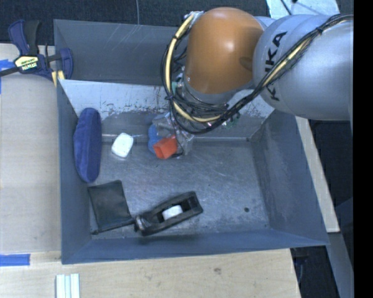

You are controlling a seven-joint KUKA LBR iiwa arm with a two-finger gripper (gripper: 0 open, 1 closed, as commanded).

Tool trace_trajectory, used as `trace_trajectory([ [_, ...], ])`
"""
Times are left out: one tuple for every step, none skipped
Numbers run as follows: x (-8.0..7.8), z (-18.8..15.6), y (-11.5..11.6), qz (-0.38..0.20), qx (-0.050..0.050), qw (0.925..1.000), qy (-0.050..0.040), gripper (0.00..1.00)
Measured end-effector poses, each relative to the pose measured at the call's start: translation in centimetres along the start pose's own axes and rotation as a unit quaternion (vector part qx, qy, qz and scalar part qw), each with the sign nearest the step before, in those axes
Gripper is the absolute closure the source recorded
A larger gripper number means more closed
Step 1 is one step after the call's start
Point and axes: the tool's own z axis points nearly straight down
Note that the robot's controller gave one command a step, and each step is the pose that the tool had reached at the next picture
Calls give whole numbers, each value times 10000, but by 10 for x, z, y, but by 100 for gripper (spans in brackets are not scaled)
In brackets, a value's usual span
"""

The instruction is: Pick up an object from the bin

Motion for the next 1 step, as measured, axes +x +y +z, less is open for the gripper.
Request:
trace_trajectory([
  [12,-58,-6,-5211,-12,8535,-1,100],
])
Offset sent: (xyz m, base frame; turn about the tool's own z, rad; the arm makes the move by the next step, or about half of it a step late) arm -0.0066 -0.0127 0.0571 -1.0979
